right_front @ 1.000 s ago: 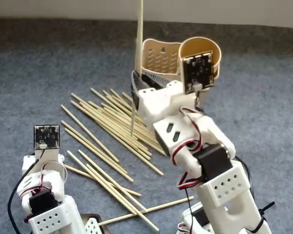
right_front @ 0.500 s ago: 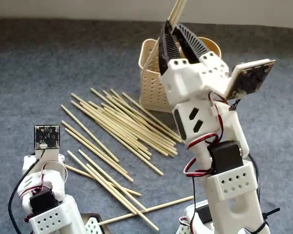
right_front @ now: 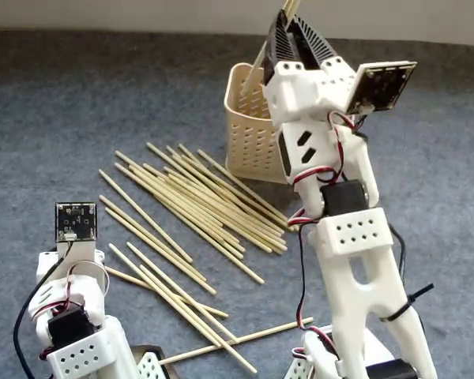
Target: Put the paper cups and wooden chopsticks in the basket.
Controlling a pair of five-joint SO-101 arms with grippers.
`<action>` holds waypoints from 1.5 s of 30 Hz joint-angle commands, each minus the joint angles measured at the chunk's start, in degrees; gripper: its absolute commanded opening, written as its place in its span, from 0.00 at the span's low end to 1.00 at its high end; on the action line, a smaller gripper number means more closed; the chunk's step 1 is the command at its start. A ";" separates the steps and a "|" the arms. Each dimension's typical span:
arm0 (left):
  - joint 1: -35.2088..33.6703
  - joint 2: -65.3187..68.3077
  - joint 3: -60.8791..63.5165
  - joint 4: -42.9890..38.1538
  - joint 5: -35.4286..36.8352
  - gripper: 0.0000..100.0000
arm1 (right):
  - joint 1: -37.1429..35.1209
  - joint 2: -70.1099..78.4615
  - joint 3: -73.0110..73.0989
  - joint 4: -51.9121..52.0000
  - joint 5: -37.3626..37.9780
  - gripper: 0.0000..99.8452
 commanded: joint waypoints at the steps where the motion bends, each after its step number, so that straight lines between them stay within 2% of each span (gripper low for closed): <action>1: -0.48 -0.75 1.19 0.09 -0.44 0.01 | 0.66 1.54 -0.57 -5.32 1.14 0.00; 6: -0.48 -0.75 1.19 0.09 -0.44 0.01 | 0.57 7.87 -0.48 -7.16 6.95 0.00; 17: -0.48 -0.75 1.19 0.09 -0.44 0.01 | 0.48 17.36 -0.31 -7.43 7.12 0.00; 23: -0.48 -0.75 1.19 0.00 -0.44 0.01 | 0.31 17.63 2.77 -7.34 7.21 0.01; 29: -0.48 -0.75 1.19 0.00 -0.44 0.01 | 0.57 17.54 5.41 -7.34 7.21 0.09; 45: -0.48 -0.75 1.19 -0.09 -0.44 0.01 | 0.57 14.81 7.16 -6.29 7.21 0.09</action>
